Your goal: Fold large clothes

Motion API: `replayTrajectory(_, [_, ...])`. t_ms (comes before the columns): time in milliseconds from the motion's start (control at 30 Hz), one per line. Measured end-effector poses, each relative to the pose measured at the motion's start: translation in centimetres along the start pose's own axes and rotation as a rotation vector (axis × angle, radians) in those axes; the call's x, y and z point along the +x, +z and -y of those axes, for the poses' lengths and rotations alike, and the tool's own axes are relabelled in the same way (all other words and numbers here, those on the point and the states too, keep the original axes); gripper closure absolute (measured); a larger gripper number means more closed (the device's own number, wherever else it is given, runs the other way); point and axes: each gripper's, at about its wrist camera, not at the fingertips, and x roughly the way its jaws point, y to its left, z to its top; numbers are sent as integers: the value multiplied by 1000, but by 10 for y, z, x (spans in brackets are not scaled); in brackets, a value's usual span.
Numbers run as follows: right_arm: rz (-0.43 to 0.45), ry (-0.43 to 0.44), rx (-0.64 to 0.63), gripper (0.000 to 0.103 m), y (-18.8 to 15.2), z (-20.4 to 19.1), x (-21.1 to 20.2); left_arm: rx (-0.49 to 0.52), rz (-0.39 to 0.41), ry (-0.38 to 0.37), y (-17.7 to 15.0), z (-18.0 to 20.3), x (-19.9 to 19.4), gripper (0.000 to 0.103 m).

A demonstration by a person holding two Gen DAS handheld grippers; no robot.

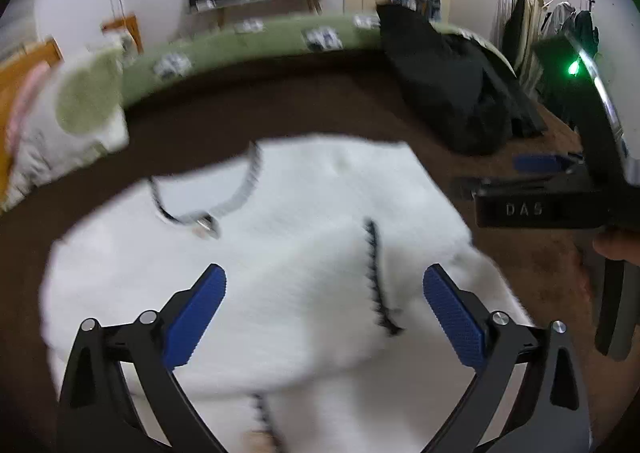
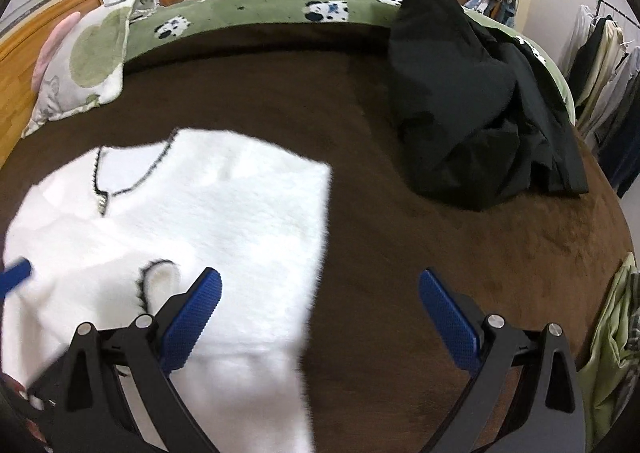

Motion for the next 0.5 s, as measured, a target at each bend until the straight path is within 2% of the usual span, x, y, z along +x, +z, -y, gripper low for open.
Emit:
replayTrajectory(200, [12,87,3,6,8,-46,-20,-41,-49,104,10,-70,-10,6])
replayTrajectory(367, [2,156,-9,6,6,-92,-24,-88,-126,174,1,-140,4,6])
replayTrajectory(500, [-7,205,-15,6,-1,-127,-15,-107,-174,167,-15,-175,26,6])
